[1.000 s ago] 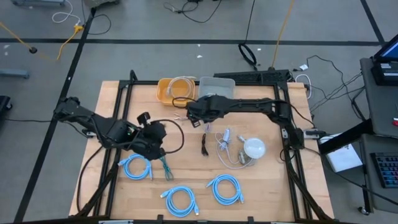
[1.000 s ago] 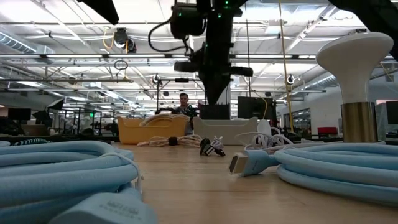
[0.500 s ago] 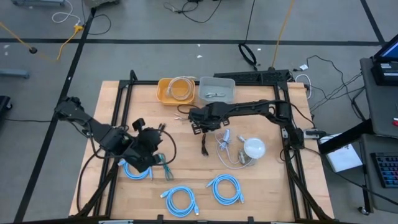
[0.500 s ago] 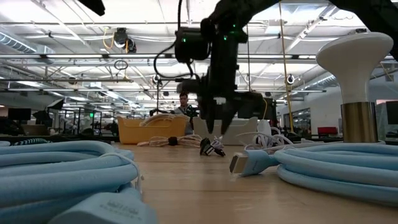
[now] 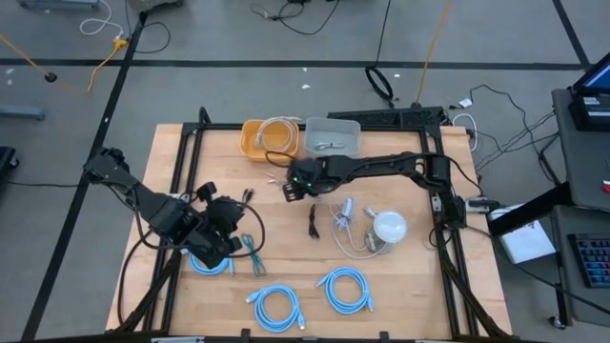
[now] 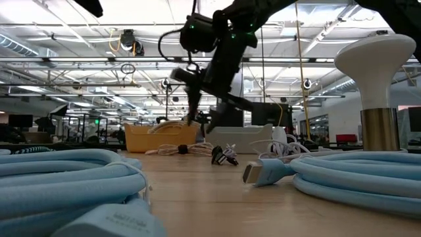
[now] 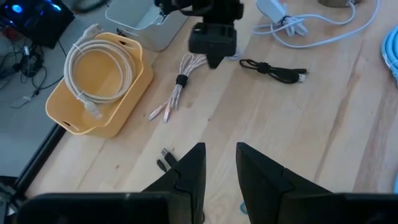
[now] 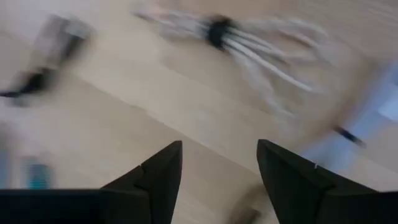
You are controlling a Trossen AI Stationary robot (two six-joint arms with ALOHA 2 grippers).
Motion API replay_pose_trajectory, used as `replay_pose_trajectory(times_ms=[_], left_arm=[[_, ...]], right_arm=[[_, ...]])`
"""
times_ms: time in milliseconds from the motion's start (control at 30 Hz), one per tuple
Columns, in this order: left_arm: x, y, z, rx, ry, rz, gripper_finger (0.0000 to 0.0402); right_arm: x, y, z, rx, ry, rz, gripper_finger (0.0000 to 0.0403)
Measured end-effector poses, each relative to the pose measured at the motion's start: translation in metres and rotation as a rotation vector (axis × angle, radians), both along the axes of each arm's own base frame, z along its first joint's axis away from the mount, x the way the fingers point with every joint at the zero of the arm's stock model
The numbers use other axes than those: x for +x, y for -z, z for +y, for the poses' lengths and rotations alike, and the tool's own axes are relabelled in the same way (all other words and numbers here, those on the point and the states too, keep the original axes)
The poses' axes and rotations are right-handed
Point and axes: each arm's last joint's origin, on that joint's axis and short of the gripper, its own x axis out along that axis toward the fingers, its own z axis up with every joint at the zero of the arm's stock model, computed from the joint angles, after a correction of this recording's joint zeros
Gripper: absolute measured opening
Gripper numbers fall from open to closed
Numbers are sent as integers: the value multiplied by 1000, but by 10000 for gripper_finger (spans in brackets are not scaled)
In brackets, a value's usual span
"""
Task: Pick & Place USB Port
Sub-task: Put the purple charger cable into the gray bin
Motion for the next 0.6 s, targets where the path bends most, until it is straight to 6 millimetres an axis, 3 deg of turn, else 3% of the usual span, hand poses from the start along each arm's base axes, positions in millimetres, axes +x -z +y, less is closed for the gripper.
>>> replay_pose_trajectory(times_ms=[267,500,600], left_arm=[[0,0,0,5,-1,-3,92],[0,0,0,-6,-9,-6,92],[0,0,-1,-17,-10,-4,92]], right_arm=[[19,-15,-3,94,-114,-268,186],[-21,2,-17,90,152,162,161],[-30,0,-21,50,163,232,154]])
